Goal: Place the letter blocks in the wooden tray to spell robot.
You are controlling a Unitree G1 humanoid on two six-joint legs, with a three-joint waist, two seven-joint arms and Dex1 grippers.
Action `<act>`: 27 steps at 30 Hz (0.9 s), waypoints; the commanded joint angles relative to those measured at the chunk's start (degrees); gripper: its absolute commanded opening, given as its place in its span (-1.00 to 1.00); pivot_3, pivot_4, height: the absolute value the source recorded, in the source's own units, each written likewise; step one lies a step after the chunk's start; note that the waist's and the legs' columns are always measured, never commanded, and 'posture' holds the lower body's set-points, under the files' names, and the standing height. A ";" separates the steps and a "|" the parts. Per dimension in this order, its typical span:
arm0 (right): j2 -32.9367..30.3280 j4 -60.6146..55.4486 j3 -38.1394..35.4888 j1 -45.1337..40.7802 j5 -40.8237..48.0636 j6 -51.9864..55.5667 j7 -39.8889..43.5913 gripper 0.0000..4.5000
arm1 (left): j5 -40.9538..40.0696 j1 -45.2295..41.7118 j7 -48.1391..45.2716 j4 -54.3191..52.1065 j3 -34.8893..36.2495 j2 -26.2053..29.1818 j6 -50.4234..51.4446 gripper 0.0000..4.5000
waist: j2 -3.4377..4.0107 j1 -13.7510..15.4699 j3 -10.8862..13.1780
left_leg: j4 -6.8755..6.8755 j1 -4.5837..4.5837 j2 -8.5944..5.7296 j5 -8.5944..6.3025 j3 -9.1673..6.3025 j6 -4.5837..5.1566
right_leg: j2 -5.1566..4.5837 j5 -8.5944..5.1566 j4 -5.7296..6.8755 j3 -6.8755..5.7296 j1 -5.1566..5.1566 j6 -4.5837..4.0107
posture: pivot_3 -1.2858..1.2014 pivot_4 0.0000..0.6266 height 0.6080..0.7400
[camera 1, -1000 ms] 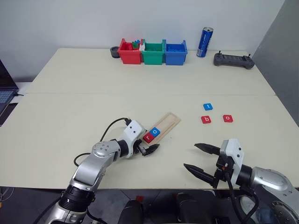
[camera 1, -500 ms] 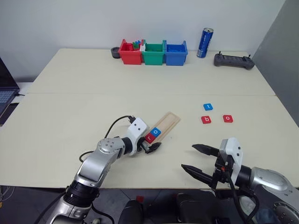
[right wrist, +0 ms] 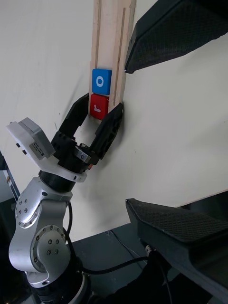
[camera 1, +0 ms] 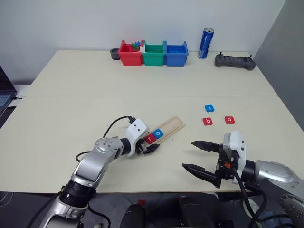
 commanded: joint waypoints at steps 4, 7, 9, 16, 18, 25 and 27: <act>-8.04 -1.82 0.64 2.11 -5.67 -1.78 4.55 1.00 | -0.46 2.34 -15.55 3.88 -1.66 7.04 -15.04 0.50 | 0.00 0.46 0.00 | 0.00 -0.06 -0.01 0.00 0.00 0.00 | -0.03 -0.03 -0.04 -0.03 -0.03 -0.04 | 0.03 -0.52 1.00; -9.52 -1.72 -0.22 4.05 -7.33 -3.33 5.77 1.00 | -1.88 1.19 -20.29 5.45 -1.66 7.25 -18.20 0.50 | -0.01 0.69 0.01 | 0.00 -0.09 -0.01 -0.01 0.00 0.00 | -0.03 -0.03 -0.08 -0.03 -0.04 -0.04 | 0.03 -0.52 1.00; -9.76 -1.93 -0.80 5.19 -7.80 -3.82 6.23 1.00 | -2.20 0.35 -23.56 6.32 -2.03 7.33 -20.63 0.50 | -0.03 0.71 0.02 | 0.01 -0.11 -0.02 -0.01 0.01 0.01 | -0.03 -0.03 -0.08 -0.03 -0.04 -0.03 | 0.03 -0.52 1.00; -9.74 -3.32 -2.20 8.86 -8.24 -3.65 5.30 1.00 | 2.61 -3.34 -28.57 13.79 -4.33 6.31 -32.69 0.50 | -0.05 0.98 0.03 | 0.02 -0.11 -0.02 -0.01 0.01 0.01 | -0.02 -0.03 -0.07 -0.03 -0.04 -0.04 | 0.03 -0.52 1.00; -9.52 -2.83 -4.34 9.90 -7.70 -3.33 5.09 1.00 | 4.17 -4.72 -29.19 16.24 -4.97 6.08 -35.91 0.50 | -0.04 1.07 0.03 | 0.03 -0.12 -0.02 -0.01 0.01 0.01 | -0.02 -0.03 -0.07 -0.02 -0.04 -0.03 | 0.03 -0.52 1.00; -10.94 0.22 -12.02 11.78 -8.02 -3.37 6.84 1.00 | 6.75 -7.84 -30.12 22.27 -5.39 5.61 -41.15 0.50 | -0.04 1.11 0.03 | 0.06 -0.08 -0.02 0.00 0.01 0.01 | -0.02 -0.02 -0.04 -0.01 -0.01 -0.03 | 0.03 -0.52 1.00; -11.25 0.81 -13.26 11.87 -7.97 -3.37 7.41 1.00 | 6.50 -7.86 -31.11 22.54 -5.56 6.07 -40.51 0.50 | -0.04 1.08 0.02 | 0.06 -0.07 -0.02 0.00 0.01 0.02 | -0.02 -0.02 -0.03 -0.01 0.00 -0.03 | 0.03 -0.52 1.00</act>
